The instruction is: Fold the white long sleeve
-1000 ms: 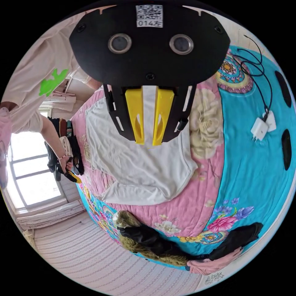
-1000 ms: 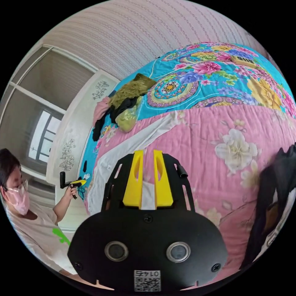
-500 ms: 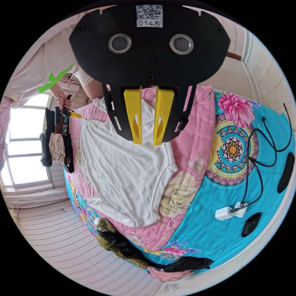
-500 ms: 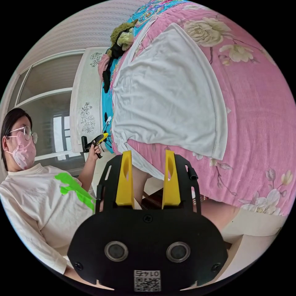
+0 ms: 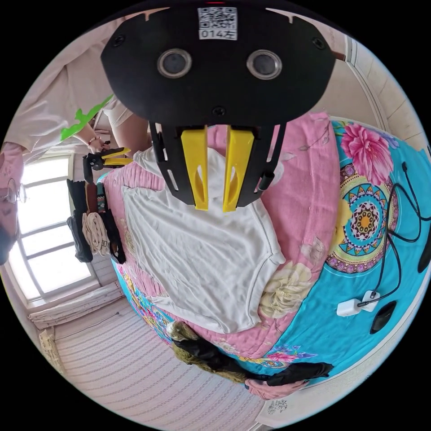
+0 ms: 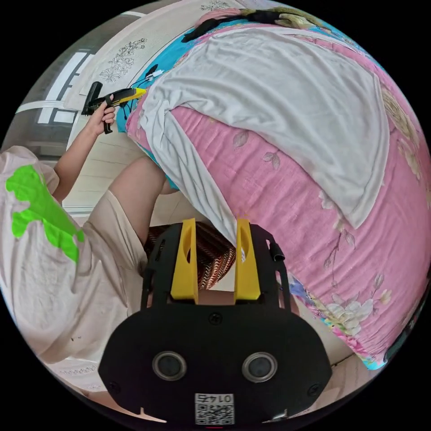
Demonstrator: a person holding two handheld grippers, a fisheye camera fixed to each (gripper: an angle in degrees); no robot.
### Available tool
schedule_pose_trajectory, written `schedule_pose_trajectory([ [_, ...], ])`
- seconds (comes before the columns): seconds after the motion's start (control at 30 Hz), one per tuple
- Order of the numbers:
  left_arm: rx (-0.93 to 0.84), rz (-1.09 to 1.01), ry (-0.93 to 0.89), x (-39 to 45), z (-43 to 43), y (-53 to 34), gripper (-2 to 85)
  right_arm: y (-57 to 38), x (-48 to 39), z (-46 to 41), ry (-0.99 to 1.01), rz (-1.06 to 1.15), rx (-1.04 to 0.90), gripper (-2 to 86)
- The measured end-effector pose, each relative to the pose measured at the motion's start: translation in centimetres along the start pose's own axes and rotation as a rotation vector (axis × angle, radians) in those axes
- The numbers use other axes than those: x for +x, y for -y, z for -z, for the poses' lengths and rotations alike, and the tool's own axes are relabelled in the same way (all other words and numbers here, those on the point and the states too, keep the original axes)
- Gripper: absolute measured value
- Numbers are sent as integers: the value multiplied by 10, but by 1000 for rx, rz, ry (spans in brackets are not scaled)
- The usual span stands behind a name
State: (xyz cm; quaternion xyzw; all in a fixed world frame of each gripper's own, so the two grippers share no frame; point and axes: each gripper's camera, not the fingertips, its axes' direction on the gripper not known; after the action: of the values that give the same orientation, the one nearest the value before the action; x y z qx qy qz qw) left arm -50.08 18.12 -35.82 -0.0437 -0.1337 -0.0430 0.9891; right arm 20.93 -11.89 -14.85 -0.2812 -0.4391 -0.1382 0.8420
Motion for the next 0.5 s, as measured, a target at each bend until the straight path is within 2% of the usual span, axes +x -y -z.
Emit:
schedule_pose_trajectory([
  [0.23, 80, -4, -90, 6, 21, -77, 53, -98, 38, -40, -13, -304, 64, 103],
  [0.4, 130, -19, -126, 16, 41, -134, 51, -123, 62, -79, -17, -399, 91, 110],
  [0.5, 139, -23, -117, 18, 50, -160, 51, -136, 76, -89, 12, -414, 174, 70],
])
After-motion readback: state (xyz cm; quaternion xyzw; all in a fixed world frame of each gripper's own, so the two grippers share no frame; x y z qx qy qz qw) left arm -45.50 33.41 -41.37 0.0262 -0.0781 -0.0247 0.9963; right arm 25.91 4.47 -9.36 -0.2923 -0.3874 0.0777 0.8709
